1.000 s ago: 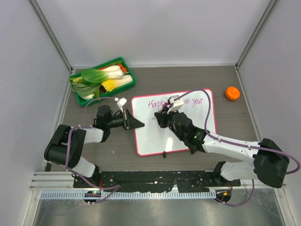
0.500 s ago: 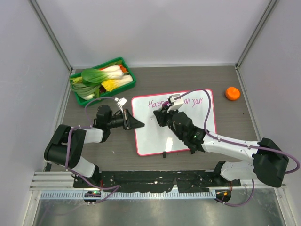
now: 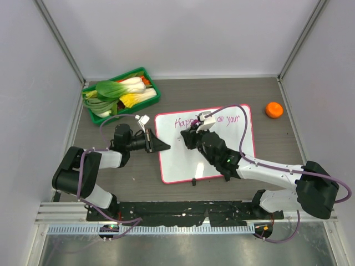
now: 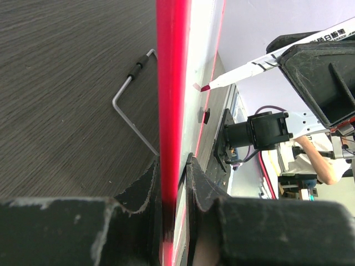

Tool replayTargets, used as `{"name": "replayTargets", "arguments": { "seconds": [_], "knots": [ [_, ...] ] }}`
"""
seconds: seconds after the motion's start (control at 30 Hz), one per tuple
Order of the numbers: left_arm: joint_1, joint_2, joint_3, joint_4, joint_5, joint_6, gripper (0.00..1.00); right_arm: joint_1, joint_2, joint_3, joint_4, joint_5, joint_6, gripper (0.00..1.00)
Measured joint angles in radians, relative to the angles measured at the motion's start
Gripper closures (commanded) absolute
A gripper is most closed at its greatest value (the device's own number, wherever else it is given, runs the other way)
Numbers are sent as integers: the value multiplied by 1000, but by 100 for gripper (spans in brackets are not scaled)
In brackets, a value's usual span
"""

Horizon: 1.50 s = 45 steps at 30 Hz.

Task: Write a sentence on the whiteboard

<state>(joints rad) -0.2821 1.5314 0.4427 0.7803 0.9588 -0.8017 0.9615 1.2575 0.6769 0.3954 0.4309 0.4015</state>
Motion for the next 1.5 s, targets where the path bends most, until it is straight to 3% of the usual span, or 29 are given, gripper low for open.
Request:
{"name": "replayTargets", "arguments": {
  "seconds": [1.5],
  "knots": [
    [0, 0, 0, -3, 0, 3, 100, 7, -107, -50, -89, -102, 73, 99]
  ]
}}
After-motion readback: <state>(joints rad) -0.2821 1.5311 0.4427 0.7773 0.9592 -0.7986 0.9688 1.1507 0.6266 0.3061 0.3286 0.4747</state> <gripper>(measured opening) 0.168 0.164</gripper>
